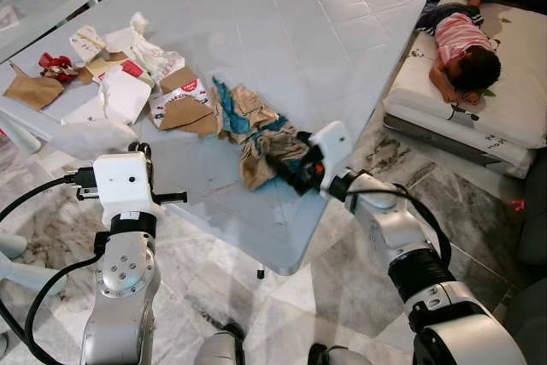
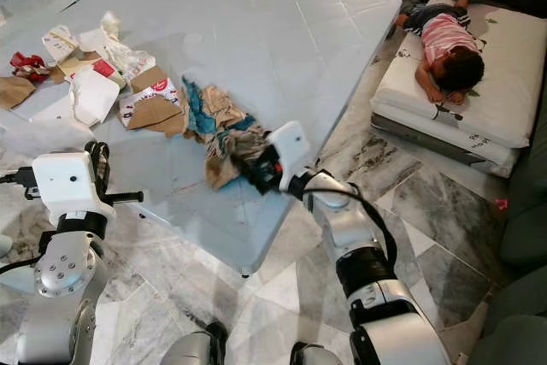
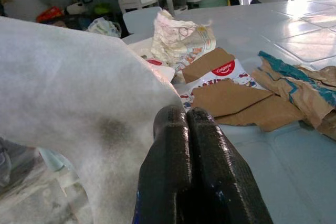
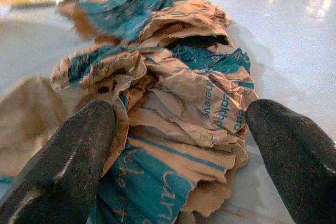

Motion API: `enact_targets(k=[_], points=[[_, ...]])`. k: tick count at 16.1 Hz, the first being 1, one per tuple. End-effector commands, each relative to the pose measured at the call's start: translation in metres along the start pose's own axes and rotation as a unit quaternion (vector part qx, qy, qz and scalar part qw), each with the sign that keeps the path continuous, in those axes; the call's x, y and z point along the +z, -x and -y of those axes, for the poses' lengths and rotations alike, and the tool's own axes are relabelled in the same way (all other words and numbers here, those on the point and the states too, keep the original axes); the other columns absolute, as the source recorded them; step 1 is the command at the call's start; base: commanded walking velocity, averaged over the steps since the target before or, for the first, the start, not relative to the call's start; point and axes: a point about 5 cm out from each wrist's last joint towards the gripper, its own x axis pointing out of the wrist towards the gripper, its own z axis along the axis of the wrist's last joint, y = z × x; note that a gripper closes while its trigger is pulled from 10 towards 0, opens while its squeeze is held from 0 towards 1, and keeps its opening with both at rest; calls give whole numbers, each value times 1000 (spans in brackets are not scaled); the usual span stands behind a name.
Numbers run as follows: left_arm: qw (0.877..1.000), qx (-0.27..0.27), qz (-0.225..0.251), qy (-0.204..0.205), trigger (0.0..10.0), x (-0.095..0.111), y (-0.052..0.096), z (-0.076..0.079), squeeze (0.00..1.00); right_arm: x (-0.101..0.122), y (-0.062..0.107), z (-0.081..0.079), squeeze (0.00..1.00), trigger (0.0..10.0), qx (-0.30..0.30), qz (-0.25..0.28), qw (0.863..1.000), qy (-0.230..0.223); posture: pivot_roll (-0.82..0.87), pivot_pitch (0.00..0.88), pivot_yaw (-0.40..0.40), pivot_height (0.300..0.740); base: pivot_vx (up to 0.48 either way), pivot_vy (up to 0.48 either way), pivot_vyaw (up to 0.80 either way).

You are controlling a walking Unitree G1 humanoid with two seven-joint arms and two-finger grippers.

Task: Picking trash to rubbish bin

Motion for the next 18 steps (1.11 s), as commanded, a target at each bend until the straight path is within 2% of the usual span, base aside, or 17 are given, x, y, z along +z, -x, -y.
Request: enact_targets(k=[1, 4, 10, 14, 18], points=[[1000, 0, -7, 2, 0, -2, 0, -1, 0, -20, 4, -8, 0, 0, 10, -50, 999, 15, 146, 208, 13, 740, 0, 0, 0], [1000, -2, -5, 3, 0, -2, 0, 0, 0, -30, 10, -4, 0, 0, 0, -78, 996, 37, 147, 205, 13, 740, 0, 0, 0], [1000, -2, -3, 6, 0, -1, -1, 2, 0, -32, 10, -3, 0, 0, -3, -81, 996, 39, 144, 197, 7, 740, 0, 0, 0], [1000, -2, -1, 11, 0, -1, -2, 2, 0, -27, 9, 3, 0, 0, -30, -63, 998, 8, 144, 197, 6, 740, 0, 0, 0], [1000, -4, 0, 15, 0, 0, -2, 3, 0, -15, 9, 15, 0, 0, -74, -25, 997, -26, 144, 197, 6, 740, 0, 0, 0]])
